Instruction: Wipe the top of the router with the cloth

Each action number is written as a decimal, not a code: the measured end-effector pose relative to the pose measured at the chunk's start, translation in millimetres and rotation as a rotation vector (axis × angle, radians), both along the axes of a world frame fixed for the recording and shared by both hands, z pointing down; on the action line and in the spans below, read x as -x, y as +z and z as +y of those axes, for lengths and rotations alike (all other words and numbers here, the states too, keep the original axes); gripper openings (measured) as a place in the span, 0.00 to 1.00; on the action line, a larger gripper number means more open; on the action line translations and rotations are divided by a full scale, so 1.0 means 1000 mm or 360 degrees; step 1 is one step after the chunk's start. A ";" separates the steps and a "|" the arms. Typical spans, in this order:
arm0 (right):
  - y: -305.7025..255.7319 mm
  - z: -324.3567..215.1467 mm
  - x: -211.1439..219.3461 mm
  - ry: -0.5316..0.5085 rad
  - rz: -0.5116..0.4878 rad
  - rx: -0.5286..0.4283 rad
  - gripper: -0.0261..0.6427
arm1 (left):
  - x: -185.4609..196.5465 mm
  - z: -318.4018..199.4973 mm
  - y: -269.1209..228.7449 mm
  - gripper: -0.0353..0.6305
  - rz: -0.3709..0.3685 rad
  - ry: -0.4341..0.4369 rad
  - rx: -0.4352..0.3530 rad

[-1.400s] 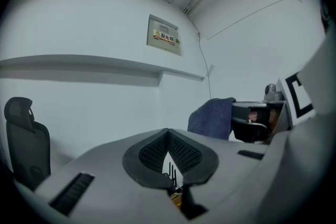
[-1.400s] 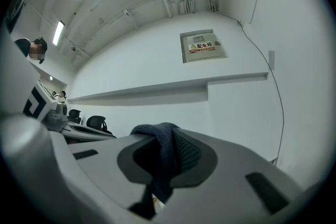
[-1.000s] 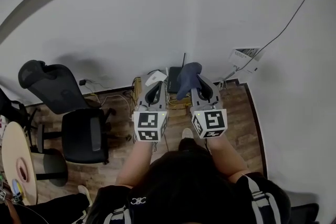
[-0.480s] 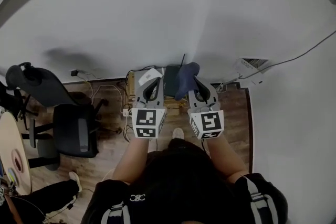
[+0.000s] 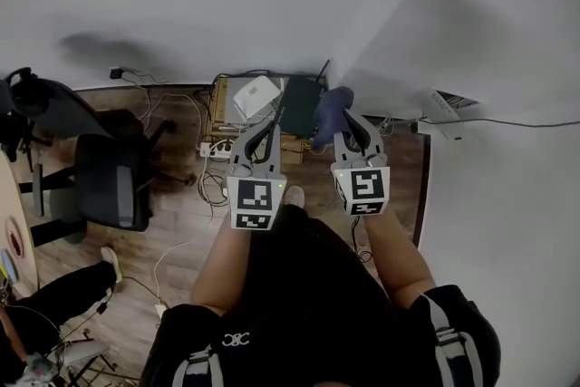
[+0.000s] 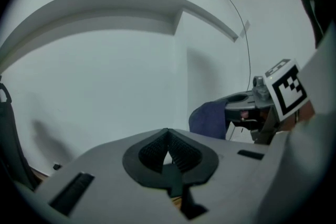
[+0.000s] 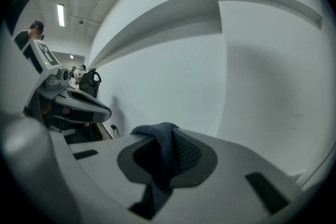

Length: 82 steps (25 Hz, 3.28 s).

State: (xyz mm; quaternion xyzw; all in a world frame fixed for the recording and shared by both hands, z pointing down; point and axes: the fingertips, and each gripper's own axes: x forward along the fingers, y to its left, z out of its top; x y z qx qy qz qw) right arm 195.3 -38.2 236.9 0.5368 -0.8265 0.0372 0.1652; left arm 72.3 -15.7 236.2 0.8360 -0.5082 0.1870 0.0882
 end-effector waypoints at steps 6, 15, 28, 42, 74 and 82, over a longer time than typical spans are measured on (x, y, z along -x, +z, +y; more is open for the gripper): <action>0.045 -0.014 0.017 -0.0128 0.0150 0.0133 0.06 | 0.006 -0.018 0.055 0.04 0.0028 -0.0017 0.0107; 0.121 -0.054 0.032 -0.0183 0.0282 0.0303 0.06 | 0.038 -0.044 0.161 0.04 0.0187 -0.0183 0.0300; 0.280 -0.116 0.065 -0.0594 0.0556 0.0762 0.06 | 0.059 -0.058 0.345 0.04 0.0263 -0.0294 0.0555; 0.418 -0.069 0.114 -0.1483 0.1043 0.1155 0.06 | 0.065 -0.046 0.439 0.04 0.0246 -0.0339 0.0738; 0.545 -0.072 0.148 -0.1689 0.1133 0.1311 0.06 | 0.114 -0.027 0.479 0.04 0.0260 -0.0295 0.0842; 0.548 -0.047 0.114 -0.1774 0.1257 0.1442 0.06 | 0.087 -0.026 0.482 0.04 0.0283 -0.0145 0.0880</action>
